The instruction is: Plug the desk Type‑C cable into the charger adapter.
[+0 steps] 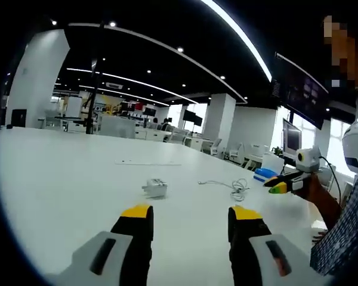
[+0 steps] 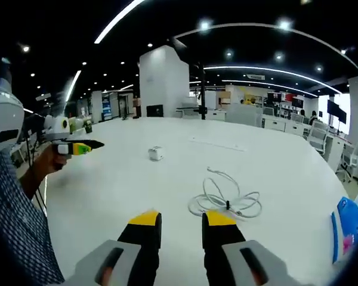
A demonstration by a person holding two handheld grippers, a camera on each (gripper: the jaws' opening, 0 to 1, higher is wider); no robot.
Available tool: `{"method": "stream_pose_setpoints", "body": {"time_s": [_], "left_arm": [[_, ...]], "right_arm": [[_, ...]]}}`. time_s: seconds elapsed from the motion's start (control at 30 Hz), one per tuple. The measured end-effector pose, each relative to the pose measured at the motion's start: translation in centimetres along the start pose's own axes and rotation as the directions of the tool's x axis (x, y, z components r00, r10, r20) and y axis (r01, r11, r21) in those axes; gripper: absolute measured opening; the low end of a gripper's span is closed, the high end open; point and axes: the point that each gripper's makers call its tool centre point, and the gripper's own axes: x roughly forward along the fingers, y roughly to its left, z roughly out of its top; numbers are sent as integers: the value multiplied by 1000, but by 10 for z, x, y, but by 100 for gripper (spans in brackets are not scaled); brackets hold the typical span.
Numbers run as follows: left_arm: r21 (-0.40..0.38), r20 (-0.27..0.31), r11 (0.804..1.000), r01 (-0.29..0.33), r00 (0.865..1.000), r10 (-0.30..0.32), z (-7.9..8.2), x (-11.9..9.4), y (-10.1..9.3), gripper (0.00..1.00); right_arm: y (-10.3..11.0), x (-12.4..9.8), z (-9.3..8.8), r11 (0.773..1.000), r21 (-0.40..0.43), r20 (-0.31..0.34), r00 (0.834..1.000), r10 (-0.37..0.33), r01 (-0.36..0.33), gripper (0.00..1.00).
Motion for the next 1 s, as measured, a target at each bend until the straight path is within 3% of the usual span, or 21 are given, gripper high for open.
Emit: {"method": "stream_pose_setpoints", "body": {"time_s": [0.27,1.0], "left_arm": [[73,-2,997,13,1000,-13,7,0,-5,52],[45,-46,998,-34,998,36,-4,-4,11,51]], "right_arm": [[-7,-5,0,1000,4,7,1000,-13,13,29],[-6,-4,2,1000,-17,-12,1000,-12,12,29]]}}
